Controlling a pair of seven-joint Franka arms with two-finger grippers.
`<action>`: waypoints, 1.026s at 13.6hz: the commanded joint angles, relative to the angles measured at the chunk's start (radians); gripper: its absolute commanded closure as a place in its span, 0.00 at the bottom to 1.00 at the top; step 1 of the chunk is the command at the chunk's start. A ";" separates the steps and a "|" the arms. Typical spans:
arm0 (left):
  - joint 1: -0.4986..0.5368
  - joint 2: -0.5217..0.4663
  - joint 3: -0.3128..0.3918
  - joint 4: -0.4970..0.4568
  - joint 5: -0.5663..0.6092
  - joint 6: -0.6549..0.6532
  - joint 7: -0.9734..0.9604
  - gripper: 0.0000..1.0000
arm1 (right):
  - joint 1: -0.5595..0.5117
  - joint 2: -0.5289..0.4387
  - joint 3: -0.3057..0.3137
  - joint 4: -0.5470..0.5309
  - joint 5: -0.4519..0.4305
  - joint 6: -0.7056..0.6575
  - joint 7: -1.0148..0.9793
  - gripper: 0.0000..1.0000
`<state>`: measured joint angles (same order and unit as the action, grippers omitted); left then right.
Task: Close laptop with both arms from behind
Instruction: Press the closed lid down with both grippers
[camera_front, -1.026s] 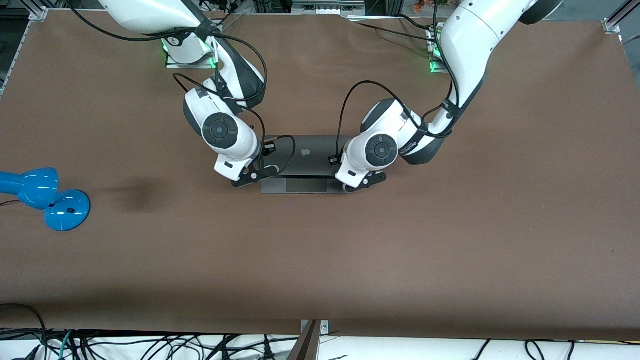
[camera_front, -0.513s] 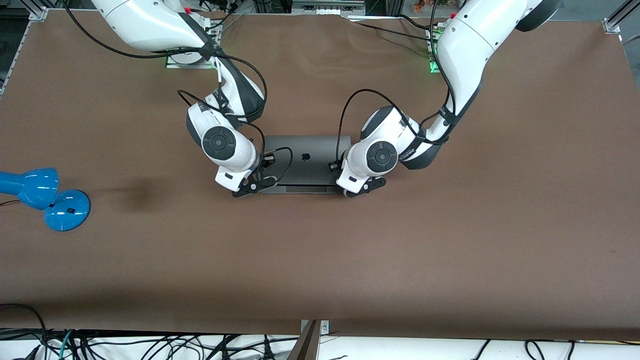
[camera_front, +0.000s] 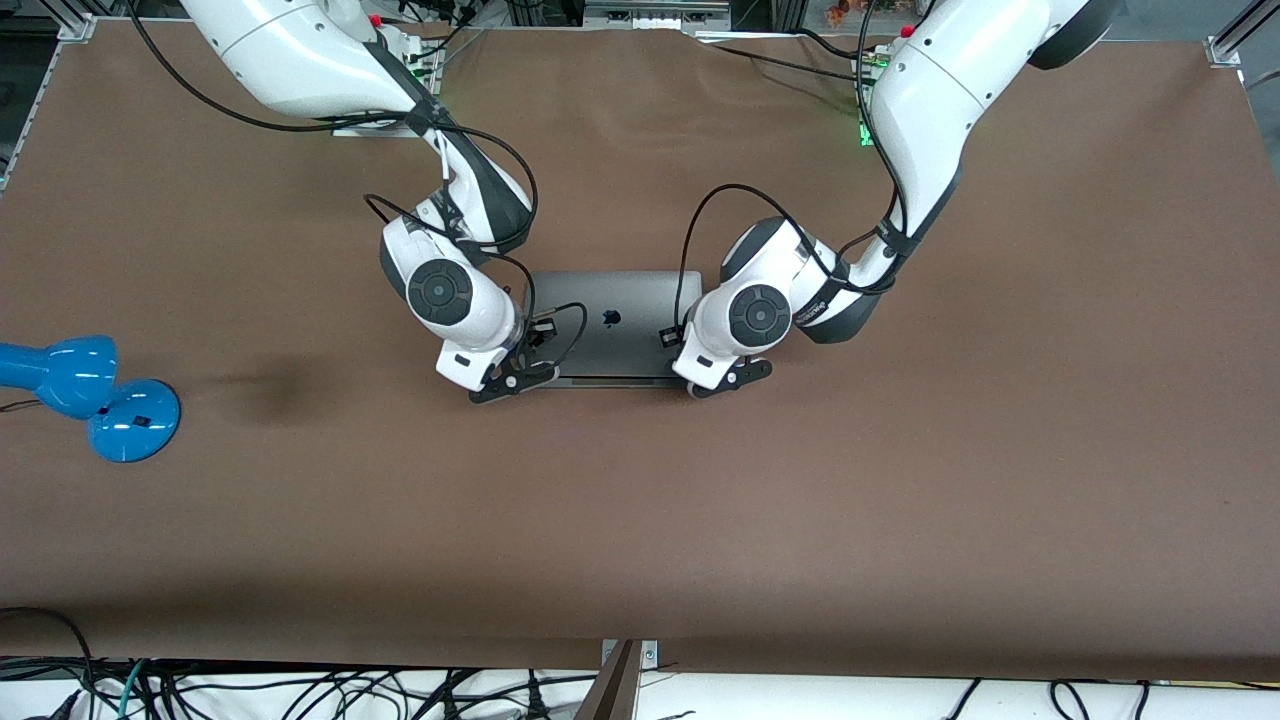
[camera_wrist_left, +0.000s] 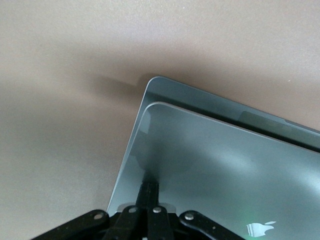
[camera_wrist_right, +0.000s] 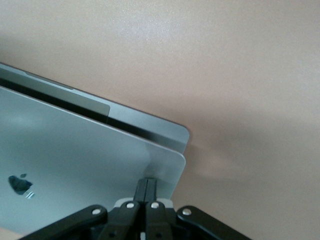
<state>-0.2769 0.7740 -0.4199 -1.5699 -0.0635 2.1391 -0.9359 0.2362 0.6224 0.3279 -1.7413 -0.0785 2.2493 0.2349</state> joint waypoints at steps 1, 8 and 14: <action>-0.013 0.018 0.006 0.031 0.033 -0.002 -0.012 1.00 | -0.008 0.011 0.005 0.002 -0.021 0.019 -0.017 1.00; -0.013 0.018 0.006 0.030 0.033 -0.002 -0.012 1.00 | -0.012 0.033 0.000 0.002 -0.047 0.055 -0.019 1.00; -0.013 0.028 0.006 0.030 0.034 0.013 -0.012 1.00 | -0.011 0.054 -0.001 0.003 -0.067 0.078 -0.019 1.00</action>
<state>-0.2769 0.7826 -0.4199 -1.5667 -0.0633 2.1487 -0.9359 0.2337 0.6615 0.3204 -1.7411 -0.1181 2.2986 0.2256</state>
